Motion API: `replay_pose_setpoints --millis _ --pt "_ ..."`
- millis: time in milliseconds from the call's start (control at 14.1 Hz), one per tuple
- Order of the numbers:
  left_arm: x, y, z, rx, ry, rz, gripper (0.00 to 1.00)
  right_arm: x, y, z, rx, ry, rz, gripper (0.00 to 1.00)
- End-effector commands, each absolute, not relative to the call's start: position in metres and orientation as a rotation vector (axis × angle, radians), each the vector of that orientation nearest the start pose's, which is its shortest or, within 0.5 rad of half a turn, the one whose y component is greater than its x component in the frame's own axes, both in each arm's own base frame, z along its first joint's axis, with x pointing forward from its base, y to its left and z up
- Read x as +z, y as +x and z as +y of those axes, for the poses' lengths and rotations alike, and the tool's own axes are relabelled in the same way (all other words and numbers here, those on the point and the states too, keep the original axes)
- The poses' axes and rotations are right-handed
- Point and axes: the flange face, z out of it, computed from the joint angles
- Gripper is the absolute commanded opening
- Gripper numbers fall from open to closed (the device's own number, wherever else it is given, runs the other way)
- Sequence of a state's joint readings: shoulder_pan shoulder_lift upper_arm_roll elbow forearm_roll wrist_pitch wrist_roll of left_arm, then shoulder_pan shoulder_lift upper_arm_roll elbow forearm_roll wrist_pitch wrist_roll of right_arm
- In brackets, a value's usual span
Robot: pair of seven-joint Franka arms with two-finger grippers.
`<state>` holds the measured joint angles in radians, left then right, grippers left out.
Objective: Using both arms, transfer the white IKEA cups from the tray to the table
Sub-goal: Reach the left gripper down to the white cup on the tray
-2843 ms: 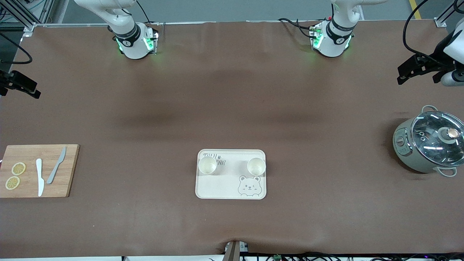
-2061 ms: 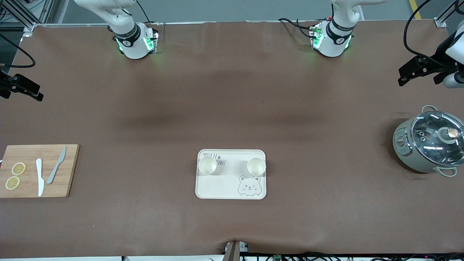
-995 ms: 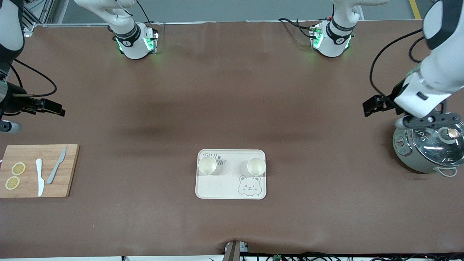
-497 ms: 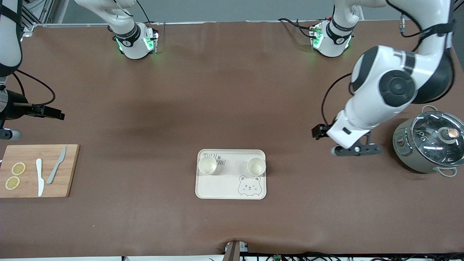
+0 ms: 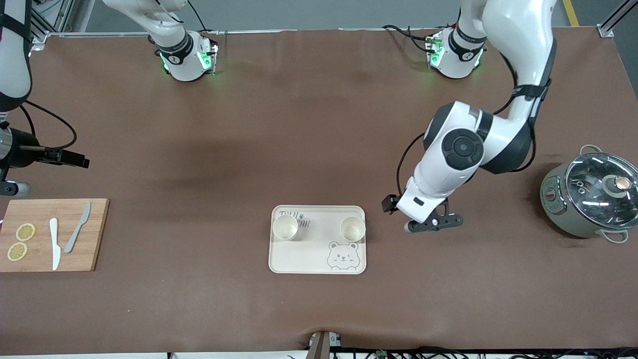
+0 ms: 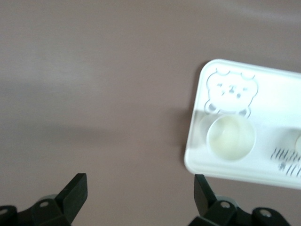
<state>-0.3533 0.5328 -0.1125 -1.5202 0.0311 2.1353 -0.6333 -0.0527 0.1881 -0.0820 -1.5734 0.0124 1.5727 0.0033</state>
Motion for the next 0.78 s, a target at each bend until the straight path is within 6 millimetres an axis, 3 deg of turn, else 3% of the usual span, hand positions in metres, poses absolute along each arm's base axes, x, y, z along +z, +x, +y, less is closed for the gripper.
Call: replay_pose_setpoints --millis 0,142,426,711 --pt "0.329 0.643 -0.325 -0.123 -3.216 -0.359 1.0 0.523 0.607 -0.08 0.264 -3.108 0.238 1.0" --pt "0.305 0.647 -0.329 -0.136 -3.226 -0.402 0.94 0.517 0.612 -0.079 0.276 -3.105 0.226 1.0" --pt "0.284 0.642 -0.354 -0.194 -3.26 -0.419 0.83 0.492 0.631 -0.064 0.311 -3.113 0.204 1.0" --pt "0.261 0.64 -0.368 -0.24 -3.286 -0.442 0.75 0.477 0.647 -0.064 0.321 -3.116 0.208 1.0"
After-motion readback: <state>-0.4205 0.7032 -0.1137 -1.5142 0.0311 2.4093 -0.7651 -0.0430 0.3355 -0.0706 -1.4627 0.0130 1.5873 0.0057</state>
